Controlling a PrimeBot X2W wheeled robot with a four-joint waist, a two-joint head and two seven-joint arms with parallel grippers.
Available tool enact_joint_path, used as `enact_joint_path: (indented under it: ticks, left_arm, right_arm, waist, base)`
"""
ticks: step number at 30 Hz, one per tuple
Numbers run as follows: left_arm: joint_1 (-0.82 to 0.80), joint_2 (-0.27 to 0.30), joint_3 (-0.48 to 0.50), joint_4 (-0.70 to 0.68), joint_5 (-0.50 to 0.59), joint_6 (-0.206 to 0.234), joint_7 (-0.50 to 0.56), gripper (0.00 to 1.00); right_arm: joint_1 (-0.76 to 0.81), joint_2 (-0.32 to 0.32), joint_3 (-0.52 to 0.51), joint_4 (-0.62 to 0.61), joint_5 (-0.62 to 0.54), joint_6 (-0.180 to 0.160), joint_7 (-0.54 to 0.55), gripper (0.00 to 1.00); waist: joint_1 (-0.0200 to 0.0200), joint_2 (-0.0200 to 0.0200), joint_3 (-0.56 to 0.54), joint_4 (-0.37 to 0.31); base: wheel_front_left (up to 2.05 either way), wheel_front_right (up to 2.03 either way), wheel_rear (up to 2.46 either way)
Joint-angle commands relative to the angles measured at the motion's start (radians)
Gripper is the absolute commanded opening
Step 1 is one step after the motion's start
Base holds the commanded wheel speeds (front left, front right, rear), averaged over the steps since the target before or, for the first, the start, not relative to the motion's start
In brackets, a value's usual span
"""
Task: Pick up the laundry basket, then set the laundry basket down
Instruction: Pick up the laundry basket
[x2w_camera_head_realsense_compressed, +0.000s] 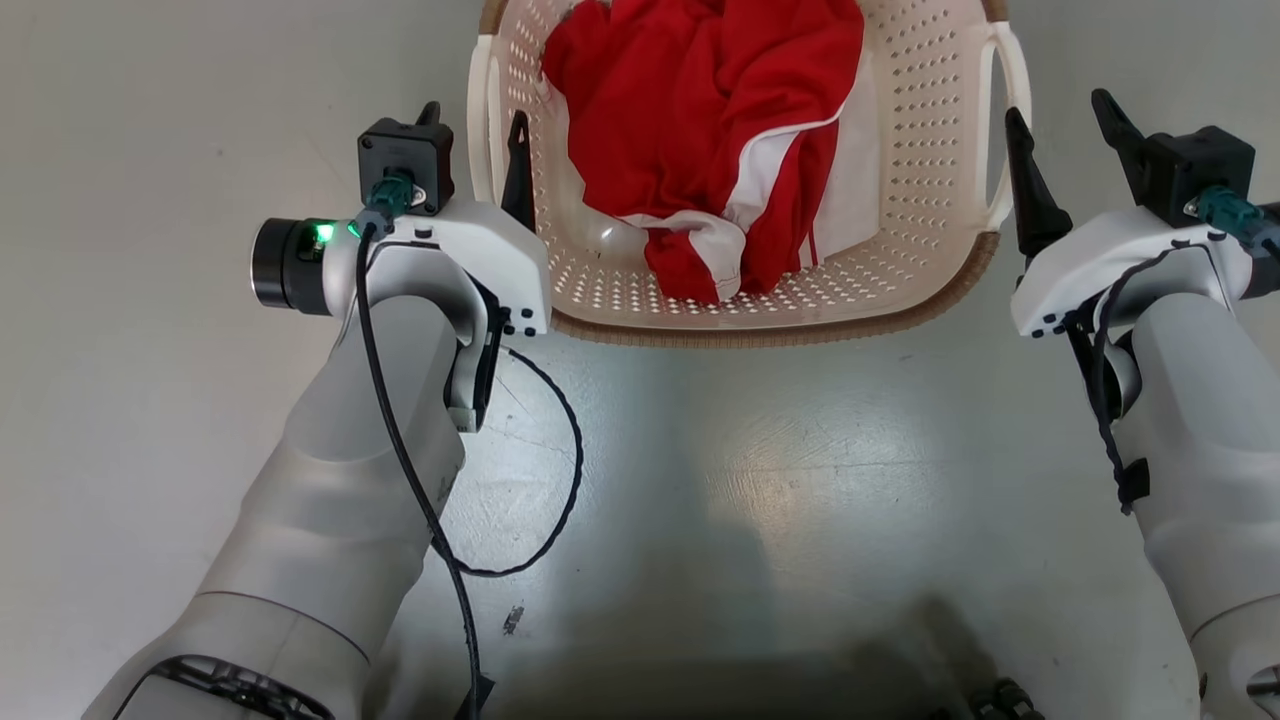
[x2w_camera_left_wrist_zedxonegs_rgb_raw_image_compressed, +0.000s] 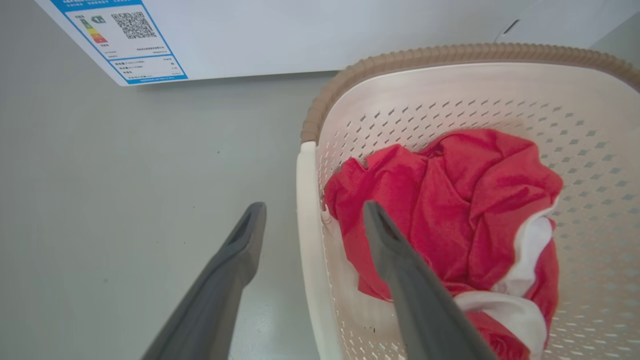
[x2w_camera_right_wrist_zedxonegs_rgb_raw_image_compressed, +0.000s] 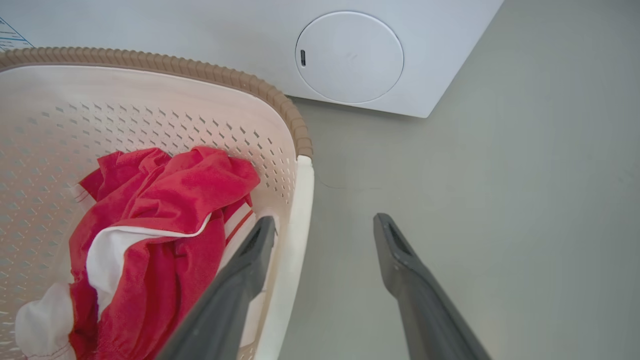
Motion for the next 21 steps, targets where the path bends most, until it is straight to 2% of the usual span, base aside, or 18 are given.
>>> enact_joint_path:
  ticks: [1, 11, 21]
  left_arm:
    - [0.0, 0.019, 0.011, -0.009, -0.002, 0.008, -0.005, 1.0]
    - [-0.053, 0.019, -0.031, 0.028, 0.001, 0.009, -0.005, 1.0]
    - [-0.128, 0.019, -0.087, 0.129, -0.026, -0.017, -0.005, 1.0]
  right_arm:
    - [0.021, 0.006, 0.017, -0.016, 0.011, 0.006, -0.013, 1.0]
    - [-0.009, 0.021, 0.031, 0.001, 0.024, 0.006, -0.014, 1.0]
    - [-0.064, 0.052, 0.066, 0.077, 0.044, 0.006, -0.014, 1.0]
  waist:
    - [0.0, 0.0, 0.009, 0.001]
    - [0.0, 0.0, 0.073, 0.002]
    - [0.0, 0.0, 0.099, -0.005]
  base:
    - [0.0, 0.0, 0.0]
    - [0.0, 0.0, 0.0]
    - [0.0, 0.0, 0.0]
